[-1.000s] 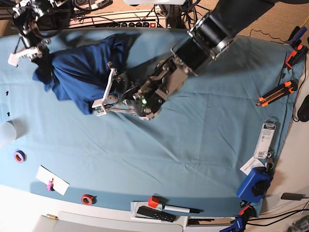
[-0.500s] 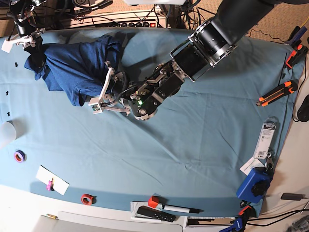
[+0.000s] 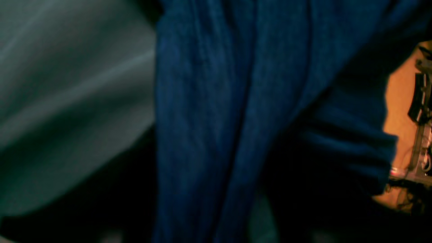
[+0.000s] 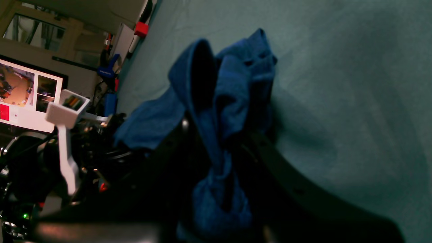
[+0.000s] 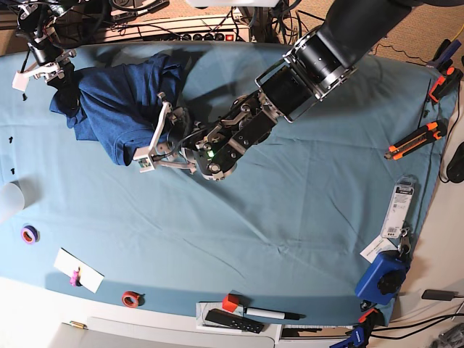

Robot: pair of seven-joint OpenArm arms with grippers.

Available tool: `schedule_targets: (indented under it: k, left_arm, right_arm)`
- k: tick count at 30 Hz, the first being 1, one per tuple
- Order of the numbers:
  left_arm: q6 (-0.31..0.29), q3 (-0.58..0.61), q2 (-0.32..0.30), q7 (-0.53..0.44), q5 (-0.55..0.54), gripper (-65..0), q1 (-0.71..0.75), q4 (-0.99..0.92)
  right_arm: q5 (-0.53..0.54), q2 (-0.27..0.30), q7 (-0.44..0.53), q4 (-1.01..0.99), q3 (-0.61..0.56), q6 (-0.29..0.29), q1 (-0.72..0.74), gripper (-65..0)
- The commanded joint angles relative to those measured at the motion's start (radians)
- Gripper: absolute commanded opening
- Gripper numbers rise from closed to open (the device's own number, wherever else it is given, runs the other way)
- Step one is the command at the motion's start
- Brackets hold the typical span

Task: Layout the t-shirt on the table in an organized manner, then fold the t-shirt properly
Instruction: 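Drag the shirt with the left gripper toward the right gripper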

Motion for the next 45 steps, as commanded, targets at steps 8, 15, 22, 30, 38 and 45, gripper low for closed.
schedule_targets:
  k: [8,15,22,30,38,45]
  left_arm:
    - [0.032,-0.004,0.025,0.031,-0.029,-34.5,-0.113,0.014]
    - [0.044,-0.004,0.025,0.074,-0.035,-34.5,-0.163,0.014]
    - [0.036,-0.004,0.025,0.175,-0.103,-21.7,-0.162,0.014]
    - [0.028,-0.004,0.025,0.264,-0.102,-21.6,-0.176,0.014]
    - [0.030,-0.004,0.025,0.301,-0.102,-21.6,-0.251,0.014]
    - [0.040,-0.004,0.025,0.332,-0.101,-21.6,-0.267,0.014]
  right_arm:
    - [0.060,0.023,0.017,0.019,0.004,0.009,0.000,-43.1]
    - [0.061,0.097,0.017,0.019,0.005,0.009,0.012,-43.1]
    - [0.061,0.137,0.017,0.019,0.005,0.009,0.054,-43.1]
    - [0.062,0.137,0.017,0.019,0.003,0.009,0.157,-43.1]
    - [0.066,0.137,0.017,0.019,-0.007,0.009,0.228,-43.1]
    - [0.039,0.206,0.017,0.019,-0.243,0.009,0.233,-43.1]
